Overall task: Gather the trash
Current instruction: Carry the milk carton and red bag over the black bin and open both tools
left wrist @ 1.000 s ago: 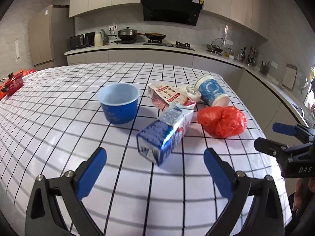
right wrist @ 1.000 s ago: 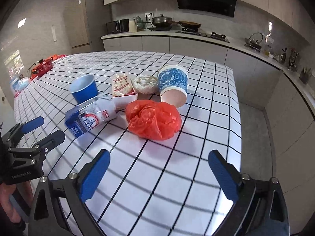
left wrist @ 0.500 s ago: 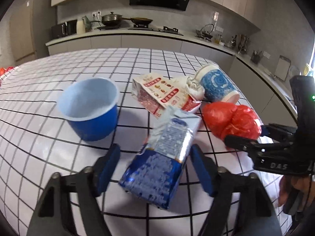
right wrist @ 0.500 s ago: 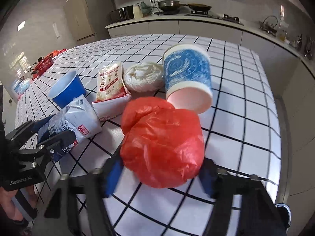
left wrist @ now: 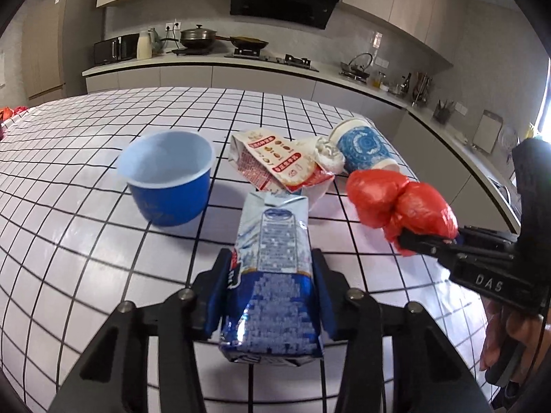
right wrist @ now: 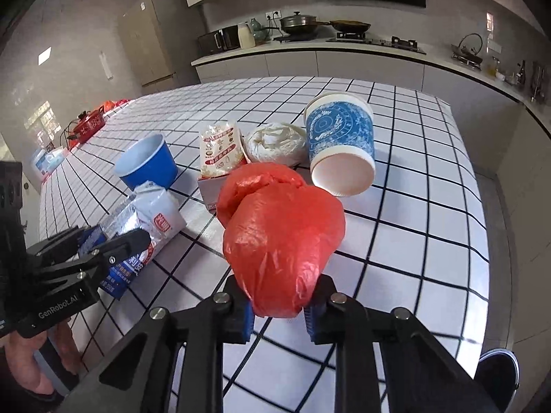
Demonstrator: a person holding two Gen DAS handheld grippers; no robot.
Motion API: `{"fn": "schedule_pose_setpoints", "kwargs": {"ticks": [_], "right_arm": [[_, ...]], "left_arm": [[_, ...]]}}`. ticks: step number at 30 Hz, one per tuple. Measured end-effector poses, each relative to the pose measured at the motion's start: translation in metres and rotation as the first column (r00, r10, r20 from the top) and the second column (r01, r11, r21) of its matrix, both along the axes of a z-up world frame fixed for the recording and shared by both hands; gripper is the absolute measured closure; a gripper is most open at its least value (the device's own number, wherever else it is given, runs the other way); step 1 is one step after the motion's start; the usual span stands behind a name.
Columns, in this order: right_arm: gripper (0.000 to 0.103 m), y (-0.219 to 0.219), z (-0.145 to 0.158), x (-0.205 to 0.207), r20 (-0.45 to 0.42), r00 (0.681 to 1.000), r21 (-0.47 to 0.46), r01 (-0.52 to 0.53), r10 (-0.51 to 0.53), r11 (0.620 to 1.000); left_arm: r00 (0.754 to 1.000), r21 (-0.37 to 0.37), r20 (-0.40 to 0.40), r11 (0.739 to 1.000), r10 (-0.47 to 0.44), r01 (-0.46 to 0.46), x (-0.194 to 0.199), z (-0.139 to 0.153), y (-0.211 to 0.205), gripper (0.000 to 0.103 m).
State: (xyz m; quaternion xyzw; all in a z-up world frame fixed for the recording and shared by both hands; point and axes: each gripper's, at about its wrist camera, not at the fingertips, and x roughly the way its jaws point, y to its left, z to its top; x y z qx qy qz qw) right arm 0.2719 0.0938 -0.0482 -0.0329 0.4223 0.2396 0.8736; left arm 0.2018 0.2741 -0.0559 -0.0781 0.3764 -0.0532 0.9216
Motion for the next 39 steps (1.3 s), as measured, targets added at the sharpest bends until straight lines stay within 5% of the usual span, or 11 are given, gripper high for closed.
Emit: {"fn": "schedule_pose_setpoints", "kwargs": {"ticks": [13,39], "right_arm": [[0.079,-0.054,0.034,-0.038,0.057,0.995,0.032,0.076,-0.077,0.997],[0.079,-0.255,0.084,-0.154,0.109,0.958,0.037,0.262,-0.265,0.964]], "left_arm": [[0.998,-0.004,0.047,0.999,-0.045,0.046,-0.020,0.022,-0.039,0.057],[0.966,-0.008,0.108,0.971,-0.236,0.238,-0.085,0.054,-0.221,0.057]]}}
